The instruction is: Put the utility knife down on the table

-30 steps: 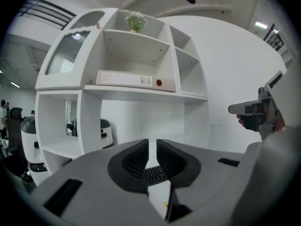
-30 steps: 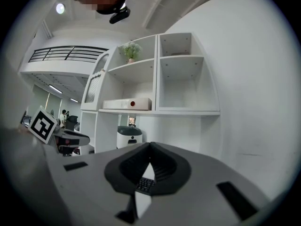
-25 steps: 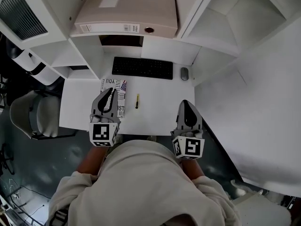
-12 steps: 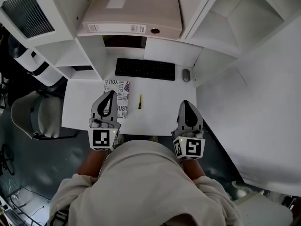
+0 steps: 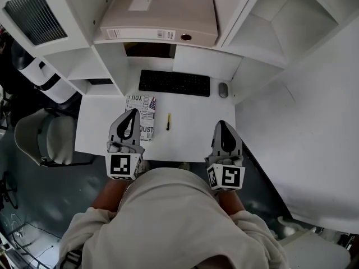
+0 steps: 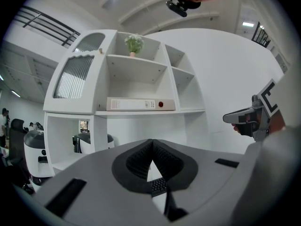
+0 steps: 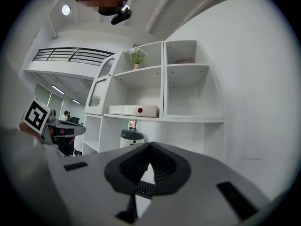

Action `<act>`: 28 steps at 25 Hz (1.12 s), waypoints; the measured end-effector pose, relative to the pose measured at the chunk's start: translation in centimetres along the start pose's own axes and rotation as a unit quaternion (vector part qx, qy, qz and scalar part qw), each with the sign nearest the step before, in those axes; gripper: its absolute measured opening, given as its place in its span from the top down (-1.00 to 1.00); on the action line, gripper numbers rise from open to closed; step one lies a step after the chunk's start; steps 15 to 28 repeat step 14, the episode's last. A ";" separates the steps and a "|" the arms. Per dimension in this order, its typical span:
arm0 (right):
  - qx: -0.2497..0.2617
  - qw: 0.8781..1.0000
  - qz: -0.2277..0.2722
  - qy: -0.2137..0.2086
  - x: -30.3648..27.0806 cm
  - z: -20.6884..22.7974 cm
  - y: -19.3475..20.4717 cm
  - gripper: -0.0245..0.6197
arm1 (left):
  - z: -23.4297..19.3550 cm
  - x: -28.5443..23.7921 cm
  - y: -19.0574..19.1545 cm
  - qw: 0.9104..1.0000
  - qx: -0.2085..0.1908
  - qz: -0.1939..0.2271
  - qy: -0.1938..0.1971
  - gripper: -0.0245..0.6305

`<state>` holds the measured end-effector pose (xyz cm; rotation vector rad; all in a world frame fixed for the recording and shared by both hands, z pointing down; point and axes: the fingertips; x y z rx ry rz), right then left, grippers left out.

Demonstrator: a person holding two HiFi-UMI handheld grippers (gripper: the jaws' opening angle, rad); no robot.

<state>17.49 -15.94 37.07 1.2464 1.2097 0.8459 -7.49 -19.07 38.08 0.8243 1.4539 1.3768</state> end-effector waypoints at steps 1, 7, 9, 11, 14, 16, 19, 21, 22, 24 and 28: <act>0.000 1.000 0.000 0.000 0.0 0.0 0.0 0.91 | 0.0 0.0 0.0 1.000 0.000 -0.001 0.000 0.93; 0.000 1.000 0.001 0.002 0.0 0.2 0.0 0.91 | 0.2 -0.3 0.0 1.000 -0.002 0.000 0.003 0.93; 0.000 1.000 0.001 0.002 -0.1 0.3 0.0 0.91 | 0.3 -0.4 -0.1 1.000 -0.002 0.000 0.004 0.93; 0.001 1.000 0.000 0.002 -0.1 0.5 -0.1 0.91 | 0.4 -0.6 0.0 1.000 -0.002 -0.001 0.004 0.93; 0.003 1.000 0.001 0.002 -0.2 0.6 -0.2 0.91 | 0.4 -0.8 0.2 1.000 0.000 -0.002 0.004 0.93; 0.003 1.000 0.001 0.002 -0.2 0.6 -0.2 0.91 | 0.4 -0.8 0.2 1.000 0.000 -0.002 0.004 0.93; 0.003 1.000 0.001 0.002 -0.2 0.6 -0.2 0.91 | 0.4 -0.8 0.2 1.000 0.000 -0.002 0.004 0.93; 0.003 1.000 0.001 0.002 -0.2 0.6 -0.2 0.91 | 0.4 -0.8 0.2 1.000 0.000 -0.002 0.004 0.93; 0.003 1.000 0.001 0.002 -0.2 0.6 -0.2 0.91 | 0.4 -0.8 0.2 1.000 0.000 -0.002 0.004 0.93; 0.003 1.000 0.001 0.002 -0.2 0.6 -0.2 0.91 | 0.4 -0.8 0.2 1.000 0.000 -0.002 0.004 0.93; 0.003 1.000 0.001 0.002 -0.2 0.6 -0.2 0.91 | 0.4 -0.8 0.2 1.000 0.000 -0.002 0.004 0.93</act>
Point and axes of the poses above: the fingertips, and each gripper's own axes: x backward along the fingers, z to its right, y out of its underside, and after that the axes turned 11 degrees about -z, right-handed
